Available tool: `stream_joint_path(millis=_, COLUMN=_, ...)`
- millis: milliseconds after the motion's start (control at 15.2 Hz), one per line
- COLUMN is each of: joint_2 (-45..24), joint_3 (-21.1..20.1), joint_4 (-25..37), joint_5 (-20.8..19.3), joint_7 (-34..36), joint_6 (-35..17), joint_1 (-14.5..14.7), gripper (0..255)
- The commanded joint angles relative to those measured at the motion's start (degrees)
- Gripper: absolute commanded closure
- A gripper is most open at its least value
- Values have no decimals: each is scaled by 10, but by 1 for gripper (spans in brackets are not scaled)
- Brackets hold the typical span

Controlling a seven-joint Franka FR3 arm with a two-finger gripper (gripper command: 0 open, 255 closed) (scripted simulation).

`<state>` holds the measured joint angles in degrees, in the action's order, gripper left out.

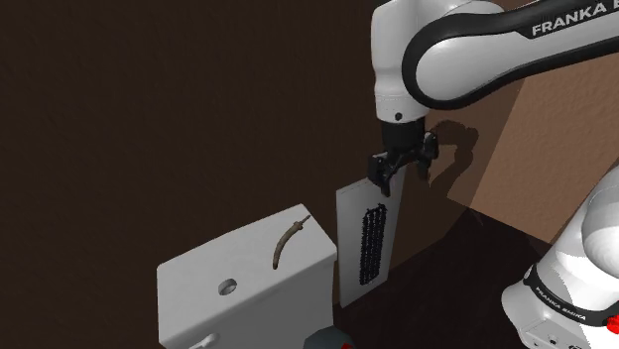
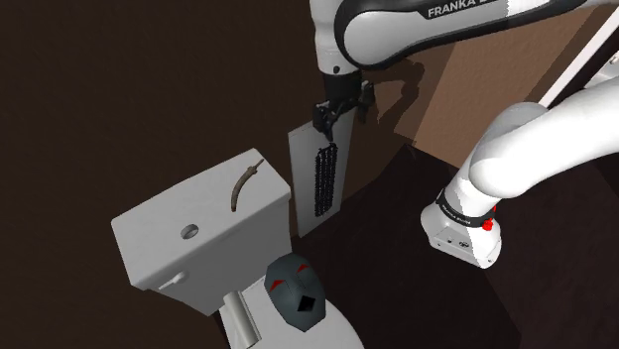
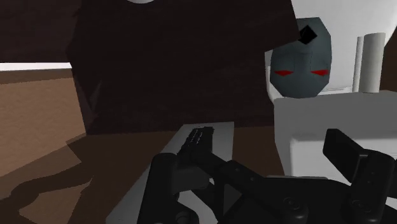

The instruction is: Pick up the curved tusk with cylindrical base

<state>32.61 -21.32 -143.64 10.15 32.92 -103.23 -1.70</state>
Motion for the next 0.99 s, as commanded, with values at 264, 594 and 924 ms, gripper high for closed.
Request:
stream_joint_path(millis=264, joint_2=-114, joint_3=-86, joint_4=25, joint_5=9, joint_7=166, joint_6=-107, joint_1=-24, gripper=0)
stream_joint_path(millis=594, joint_2=-239, joint_3=-145, joint_4=74, joint_5=-42, joint_7=317, joint_6=-186, joint_1=-55, gripper=0)
stream_joint_path(millis=924, joint_2=-381, joint_3=-165, joint_4=146, joint_5=-148, joint_7=490, joint_6=-237, joint_1=-61, gripper=0)
